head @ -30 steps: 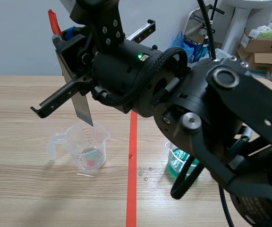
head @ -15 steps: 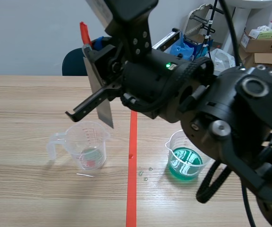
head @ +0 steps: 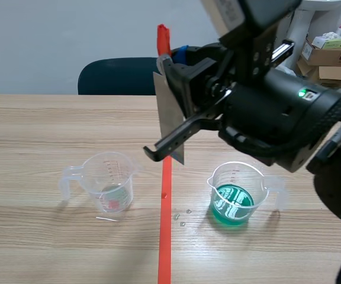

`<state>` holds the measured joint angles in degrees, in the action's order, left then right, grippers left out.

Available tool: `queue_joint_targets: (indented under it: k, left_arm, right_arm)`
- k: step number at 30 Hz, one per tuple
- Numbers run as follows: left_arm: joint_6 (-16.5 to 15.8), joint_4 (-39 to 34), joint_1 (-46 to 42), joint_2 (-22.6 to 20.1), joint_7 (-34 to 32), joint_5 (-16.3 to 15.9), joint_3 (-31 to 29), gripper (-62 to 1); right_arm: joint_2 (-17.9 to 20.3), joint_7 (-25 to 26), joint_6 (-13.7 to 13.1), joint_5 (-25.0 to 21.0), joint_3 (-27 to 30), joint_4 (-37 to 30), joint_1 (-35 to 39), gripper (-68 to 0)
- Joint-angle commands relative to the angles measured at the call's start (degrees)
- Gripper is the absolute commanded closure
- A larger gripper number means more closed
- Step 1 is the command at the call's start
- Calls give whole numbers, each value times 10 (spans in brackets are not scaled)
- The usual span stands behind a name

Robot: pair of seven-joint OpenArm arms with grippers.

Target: Do the redox reaction experiment

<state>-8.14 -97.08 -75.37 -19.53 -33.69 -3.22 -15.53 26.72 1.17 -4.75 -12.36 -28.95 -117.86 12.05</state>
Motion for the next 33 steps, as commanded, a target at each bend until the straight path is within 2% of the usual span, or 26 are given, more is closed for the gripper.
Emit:
queue_joint_targets:
  k: [1, 11, 16, 20, 26, 33]
  left_arm:
    - [-1, -8, -1, -2, -8, -3, -3, -623]
    - [-1, -8, -1, -2, -8, -3, -3, -623]
    - [-1, -8, -1, -2, -8, -3, -3, -623]
    - [-1, -8, -1, -2, -8, -3, -3, -623]
    - [-1, -8, -1, -2, -8, -3, -3, -623]
    - [-1, -8, -1, -2, -8, -3, -3, -623]
  right_arm:
    - [16, 18, 4, -15, 15, -16, 4, -13]
    - [101, 67, 5, -79, 113, -32, 79, -13]
    - [133, 92, 5, -122, 162, -32, 120, -13]
    - [156, 112, 5, -139, 188, -32, 150, -13]
    - [179, 126, 5, -143, 219, -32, 188, -13]
    - [184, 126, 5, -143, 239, -32, 213, -13]
